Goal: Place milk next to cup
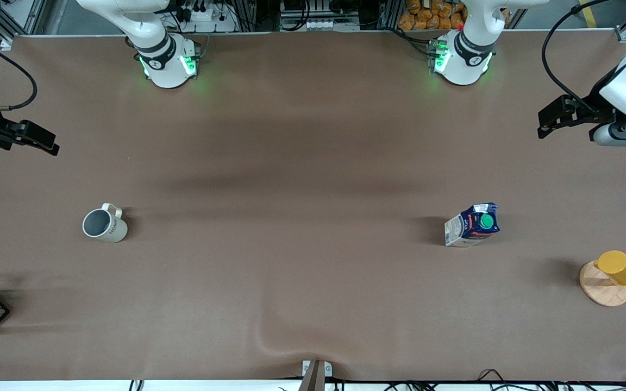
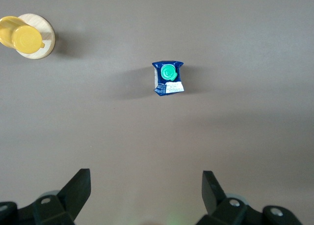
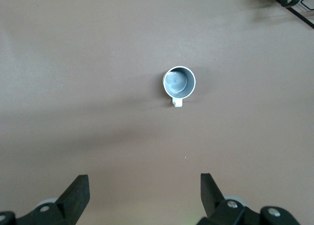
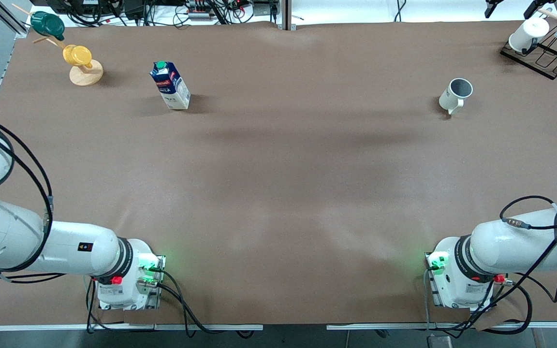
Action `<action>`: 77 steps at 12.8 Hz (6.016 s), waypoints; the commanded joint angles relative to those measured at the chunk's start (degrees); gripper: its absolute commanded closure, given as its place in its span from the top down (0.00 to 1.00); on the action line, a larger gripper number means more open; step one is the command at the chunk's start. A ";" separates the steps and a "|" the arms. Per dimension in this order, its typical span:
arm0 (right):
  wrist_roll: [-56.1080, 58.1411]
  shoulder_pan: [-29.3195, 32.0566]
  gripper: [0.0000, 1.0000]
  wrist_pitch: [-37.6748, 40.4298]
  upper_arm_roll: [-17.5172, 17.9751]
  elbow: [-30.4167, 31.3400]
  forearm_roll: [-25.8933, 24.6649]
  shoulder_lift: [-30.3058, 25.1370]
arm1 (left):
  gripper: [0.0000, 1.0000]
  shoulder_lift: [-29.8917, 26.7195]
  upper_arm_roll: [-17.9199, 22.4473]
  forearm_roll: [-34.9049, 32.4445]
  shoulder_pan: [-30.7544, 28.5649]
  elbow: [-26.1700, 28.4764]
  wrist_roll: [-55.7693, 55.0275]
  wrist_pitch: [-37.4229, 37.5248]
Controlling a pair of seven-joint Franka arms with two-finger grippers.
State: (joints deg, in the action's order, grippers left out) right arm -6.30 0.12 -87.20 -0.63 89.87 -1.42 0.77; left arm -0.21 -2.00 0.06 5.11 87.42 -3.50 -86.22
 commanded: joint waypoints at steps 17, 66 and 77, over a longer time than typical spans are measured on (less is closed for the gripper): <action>7.88 9.90 1.00 -21.24 0.19 10.94 -0.33 17.85 | 1.00 26.04 0.15 3.37 0.34 -4.11 -2.12 -16.61; -66.14 -25.64 1.00 -4.42 0.28 -24.74 17.95 39.50 | 0.00 25.70 -2.99 -2.52 3.95 -1.90 -9.56 -17.58; -6.75 0.47 1.00 7.31 0.36 -20.88 2.66 29.73 | 0.00 24.89 -30.34 -3.14 8.05 -3.47 -50.16 -7.03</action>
State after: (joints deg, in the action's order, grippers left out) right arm -18.88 -2.63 -79.14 -1.63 65.94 2.46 33.13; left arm 24.19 -30.00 -1.91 10.47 84.85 -47.59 -94.37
